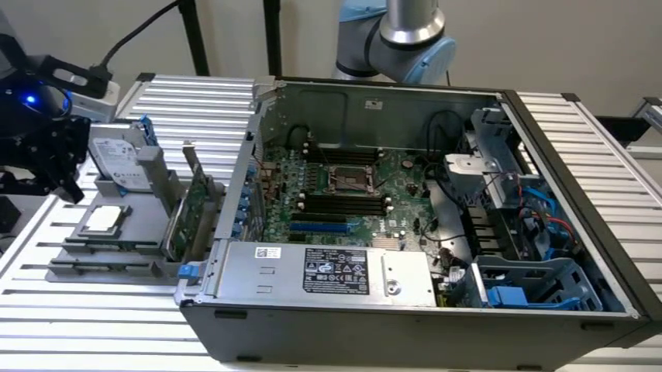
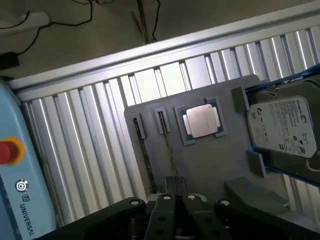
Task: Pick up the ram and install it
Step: 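Pick up the ram and move it above insertion slot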
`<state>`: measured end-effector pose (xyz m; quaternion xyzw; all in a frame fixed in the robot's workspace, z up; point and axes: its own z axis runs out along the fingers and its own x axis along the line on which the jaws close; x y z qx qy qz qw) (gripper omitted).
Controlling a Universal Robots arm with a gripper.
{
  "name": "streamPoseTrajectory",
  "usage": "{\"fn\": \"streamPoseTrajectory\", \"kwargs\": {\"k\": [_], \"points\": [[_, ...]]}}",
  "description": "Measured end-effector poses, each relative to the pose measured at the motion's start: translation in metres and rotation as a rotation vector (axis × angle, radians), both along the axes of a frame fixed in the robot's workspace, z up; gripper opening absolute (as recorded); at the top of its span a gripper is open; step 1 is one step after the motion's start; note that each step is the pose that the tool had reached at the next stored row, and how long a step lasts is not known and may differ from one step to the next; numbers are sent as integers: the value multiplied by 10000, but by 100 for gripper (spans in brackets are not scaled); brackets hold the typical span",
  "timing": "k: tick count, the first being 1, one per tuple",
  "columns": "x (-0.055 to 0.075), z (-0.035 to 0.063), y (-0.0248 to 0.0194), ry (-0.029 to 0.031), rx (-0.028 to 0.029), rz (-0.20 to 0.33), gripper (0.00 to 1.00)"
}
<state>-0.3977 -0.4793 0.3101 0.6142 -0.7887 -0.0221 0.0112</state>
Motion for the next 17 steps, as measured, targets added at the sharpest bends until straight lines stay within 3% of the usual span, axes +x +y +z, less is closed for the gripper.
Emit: {"fn": "streamPoseTrajectory", "kwargs": {"k": [9, 17], "points": [[-1, -86, -3, -1, 1, 1526, 0], [0, -214, -83, -1, 1, 1987, 0]]}}
